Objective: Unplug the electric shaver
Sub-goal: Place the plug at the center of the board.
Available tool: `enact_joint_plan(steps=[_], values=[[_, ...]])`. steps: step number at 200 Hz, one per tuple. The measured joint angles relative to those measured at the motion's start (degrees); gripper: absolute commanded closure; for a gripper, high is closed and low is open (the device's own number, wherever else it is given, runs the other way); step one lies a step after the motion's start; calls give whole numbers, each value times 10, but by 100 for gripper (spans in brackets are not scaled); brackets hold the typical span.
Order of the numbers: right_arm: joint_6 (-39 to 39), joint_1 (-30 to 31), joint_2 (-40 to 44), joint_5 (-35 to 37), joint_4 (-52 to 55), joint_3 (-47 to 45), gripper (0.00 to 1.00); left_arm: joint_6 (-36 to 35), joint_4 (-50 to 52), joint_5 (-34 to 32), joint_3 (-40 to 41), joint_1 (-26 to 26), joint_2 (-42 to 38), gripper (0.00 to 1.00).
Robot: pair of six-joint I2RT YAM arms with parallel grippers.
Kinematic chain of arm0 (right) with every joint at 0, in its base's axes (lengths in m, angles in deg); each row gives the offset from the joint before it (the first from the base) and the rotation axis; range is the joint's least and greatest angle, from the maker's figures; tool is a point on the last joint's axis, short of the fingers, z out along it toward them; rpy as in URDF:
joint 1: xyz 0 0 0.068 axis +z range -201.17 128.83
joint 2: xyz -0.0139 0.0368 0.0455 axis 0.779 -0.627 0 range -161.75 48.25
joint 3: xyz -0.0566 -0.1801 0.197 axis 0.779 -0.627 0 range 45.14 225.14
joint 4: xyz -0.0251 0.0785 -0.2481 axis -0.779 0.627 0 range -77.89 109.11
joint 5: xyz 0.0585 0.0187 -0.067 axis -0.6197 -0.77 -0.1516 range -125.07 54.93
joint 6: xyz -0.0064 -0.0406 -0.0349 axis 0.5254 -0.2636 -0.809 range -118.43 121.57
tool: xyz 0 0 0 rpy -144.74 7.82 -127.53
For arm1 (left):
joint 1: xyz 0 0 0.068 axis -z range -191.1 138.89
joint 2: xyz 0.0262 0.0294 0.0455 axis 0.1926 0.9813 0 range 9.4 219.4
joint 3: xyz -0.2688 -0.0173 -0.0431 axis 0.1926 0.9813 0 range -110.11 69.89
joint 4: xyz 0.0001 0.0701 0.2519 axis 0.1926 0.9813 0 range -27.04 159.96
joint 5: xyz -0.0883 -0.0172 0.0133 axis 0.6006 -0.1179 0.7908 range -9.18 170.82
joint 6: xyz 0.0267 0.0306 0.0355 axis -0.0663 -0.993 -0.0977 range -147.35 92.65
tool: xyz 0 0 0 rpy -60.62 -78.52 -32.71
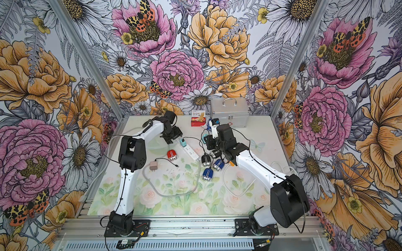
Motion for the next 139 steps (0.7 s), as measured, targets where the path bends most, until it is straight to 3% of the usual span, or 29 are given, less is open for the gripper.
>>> enact_joint_plan(steps=[67, 139], values=[[3, -42, -59, 4, 3, 91, 100, -24, 6, -14, 7, 1, -17, 25], [42, -72, -203, -31, 4, 179, 99, -45, 8, -17, 8, 2, -27, 25]])
